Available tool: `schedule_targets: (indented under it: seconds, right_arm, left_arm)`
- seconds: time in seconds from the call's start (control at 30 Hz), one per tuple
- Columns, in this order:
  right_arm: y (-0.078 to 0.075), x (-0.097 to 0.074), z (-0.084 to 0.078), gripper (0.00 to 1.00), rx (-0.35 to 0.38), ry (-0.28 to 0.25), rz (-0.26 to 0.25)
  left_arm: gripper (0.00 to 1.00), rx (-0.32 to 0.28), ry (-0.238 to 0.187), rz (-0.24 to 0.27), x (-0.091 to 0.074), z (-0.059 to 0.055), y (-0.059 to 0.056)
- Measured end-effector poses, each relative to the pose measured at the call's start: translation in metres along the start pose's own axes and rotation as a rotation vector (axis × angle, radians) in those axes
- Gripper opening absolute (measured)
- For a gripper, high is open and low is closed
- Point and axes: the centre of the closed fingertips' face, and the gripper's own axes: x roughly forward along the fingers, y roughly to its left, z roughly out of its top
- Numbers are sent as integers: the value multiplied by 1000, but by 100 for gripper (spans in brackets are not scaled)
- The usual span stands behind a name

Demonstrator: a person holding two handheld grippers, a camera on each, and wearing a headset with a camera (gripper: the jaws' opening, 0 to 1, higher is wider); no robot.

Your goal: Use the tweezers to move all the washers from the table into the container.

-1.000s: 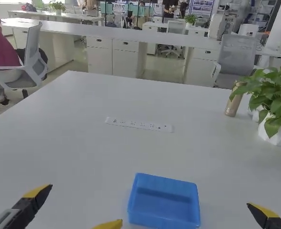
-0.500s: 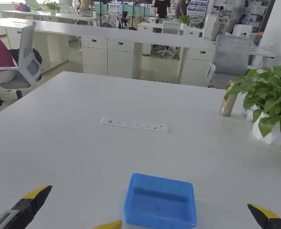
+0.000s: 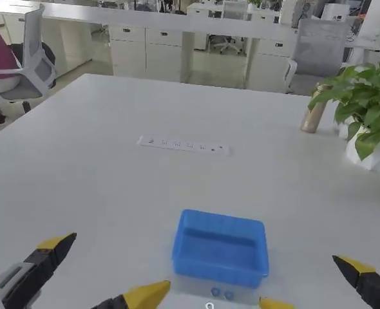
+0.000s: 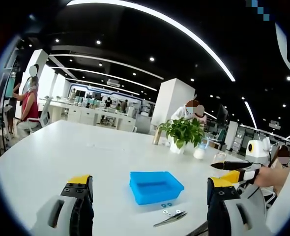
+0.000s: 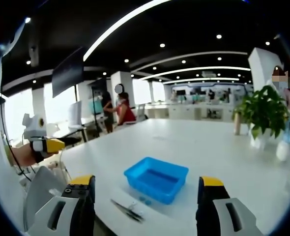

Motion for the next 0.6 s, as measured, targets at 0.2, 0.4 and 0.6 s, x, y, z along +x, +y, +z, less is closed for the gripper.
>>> schedule_targets:
  seconds: [0.2,0.4,0.6]
  right_arm:
    - [10,16,-12,81,-17,51,63]
    - [23,32,-25,74,-34,116,138]
    - [32,43,-37,56,-120,210,210]
  left_arm:
    - [99,-5,39,-9,4,-11,2]
    - [99,-6,80,-33,11,-19,7]
    - [91,68,213,-89,19,-37,11]
